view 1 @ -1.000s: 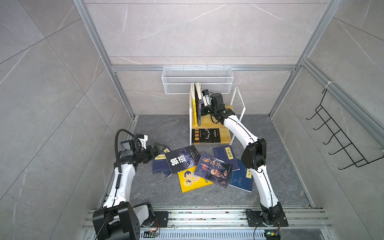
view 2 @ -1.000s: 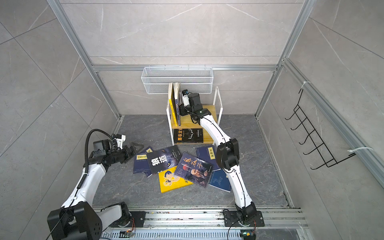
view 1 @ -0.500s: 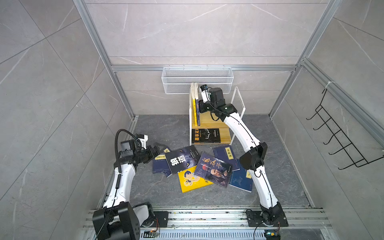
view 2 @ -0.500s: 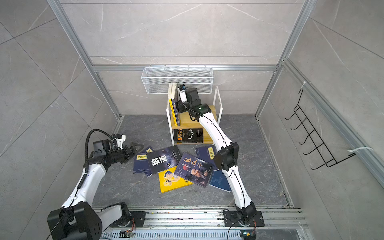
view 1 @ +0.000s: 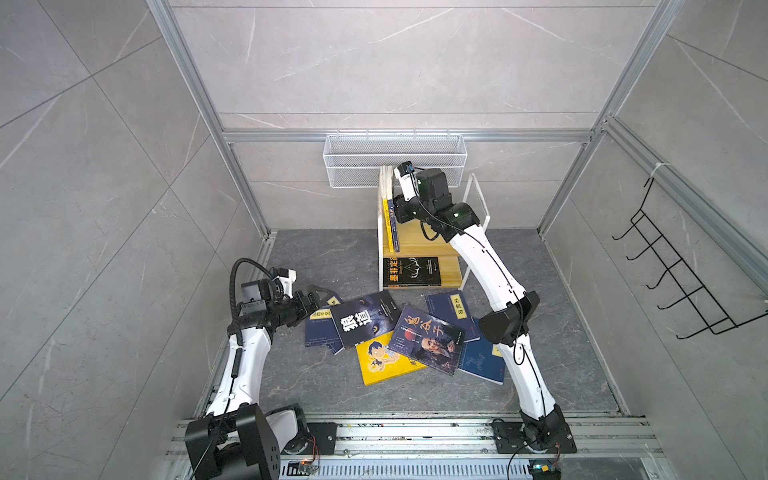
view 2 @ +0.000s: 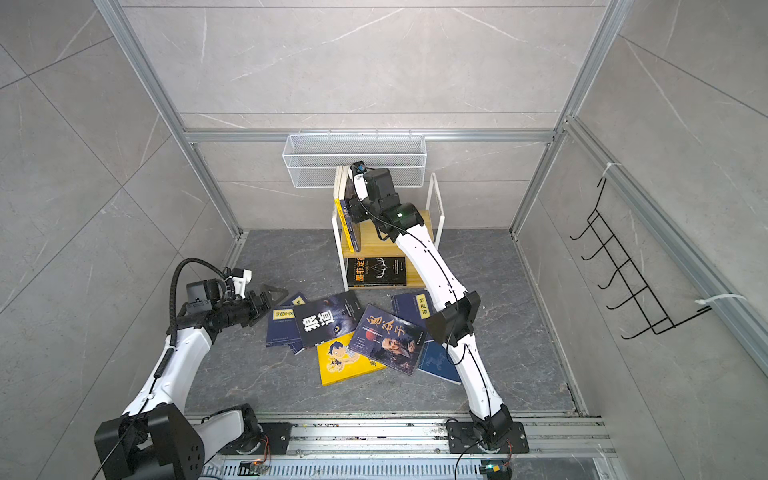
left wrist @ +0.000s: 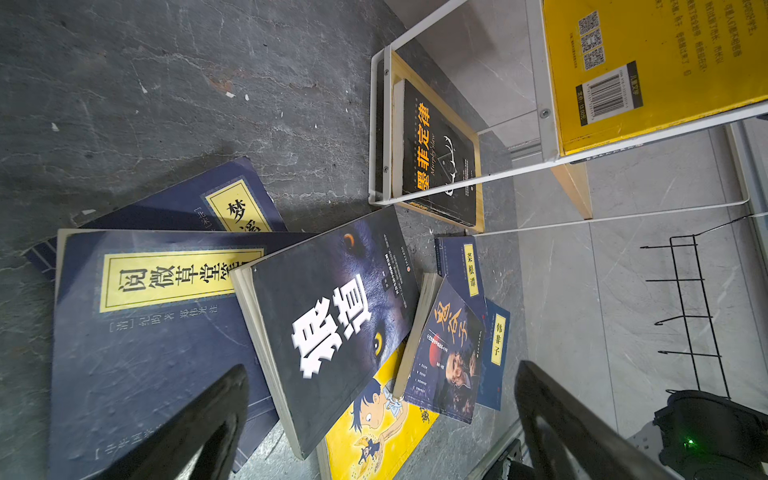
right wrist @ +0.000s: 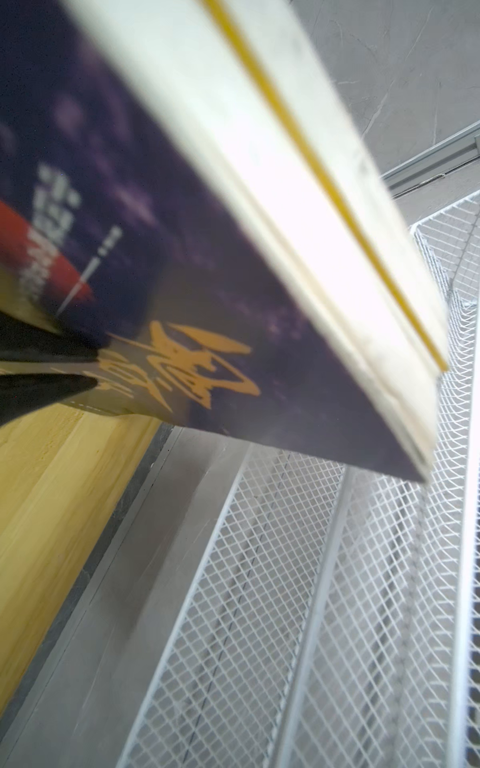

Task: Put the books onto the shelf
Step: 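Push the purple book against the yellow book with the right gripper, then withdraw the right gripper from the shelf and lower it toward the pile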

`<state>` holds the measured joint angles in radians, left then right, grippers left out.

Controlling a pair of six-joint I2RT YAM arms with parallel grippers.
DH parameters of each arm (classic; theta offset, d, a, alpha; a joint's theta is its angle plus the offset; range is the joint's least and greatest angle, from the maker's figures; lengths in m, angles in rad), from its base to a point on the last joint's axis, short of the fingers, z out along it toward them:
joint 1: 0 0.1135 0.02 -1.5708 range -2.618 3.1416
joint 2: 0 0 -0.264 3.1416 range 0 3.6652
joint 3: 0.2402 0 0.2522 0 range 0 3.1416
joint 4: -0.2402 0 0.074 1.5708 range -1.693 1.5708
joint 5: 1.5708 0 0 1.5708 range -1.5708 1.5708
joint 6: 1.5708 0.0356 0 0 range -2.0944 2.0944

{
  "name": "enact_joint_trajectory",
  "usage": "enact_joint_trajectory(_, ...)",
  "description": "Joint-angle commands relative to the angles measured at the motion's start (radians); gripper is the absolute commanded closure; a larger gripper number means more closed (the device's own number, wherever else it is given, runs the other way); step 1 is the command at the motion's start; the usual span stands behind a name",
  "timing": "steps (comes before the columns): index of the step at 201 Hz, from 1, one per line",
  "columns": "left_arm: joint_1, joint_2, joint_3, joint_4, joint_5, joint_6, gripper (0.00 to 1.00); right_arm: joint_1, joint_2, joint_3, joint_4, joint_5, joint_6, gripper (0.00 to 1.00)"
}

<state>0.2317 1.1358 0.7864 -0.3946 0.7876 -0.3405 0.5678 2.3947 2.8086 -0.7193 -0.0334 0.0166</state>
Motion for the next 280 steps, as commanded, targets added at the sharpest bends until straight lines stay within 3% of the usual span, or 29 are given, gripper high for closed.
enact_joint_trajectory(1, 0.004, -0.012, 0.002, 0.021, 0.023, 0.003, 0.00, 0.039, -0.058, 0.037, -0.002, -0.013, -0.037, 0.88)
enact_joint_trajectory(54, 0.004, -0.010, -0.002, 0.031, 0.024, -0.002, 0.00, 0.051, -0.096, 0.030, 0.022, -0.003, -0.060, 0.88)
enact_joint_trajectory(141, 0.004, -0.018, -0.007, 0.028, 0.020, 0.002, 0.00, 0.052, -0.100, -0.003, 0.089, -0.106, -0.135, 0.89)
enact_joint_trajectory(213, 0.004, -0.013, -0.003, 0.026, 0.018, 0.002, 0.00, 0.050, -0.148, -0.031, 0.015, -0.007, -0.160, 0.87)
enact_joint_trajectory(241, 0.004, -0.011, -0.003, 0.023, 0.017, 0.005, 0.00, 0.049, -0.270, -0.200, 0.014, 0.026, -0.170, 0.83)
enact_joint_trajectory(280, 0.006, -0.007, -0.003, 0.023, 0.011, 0.003, 0.00, 0.047, -0.583, -0.750, 0.309, 0.065, -0.169, 0.83)
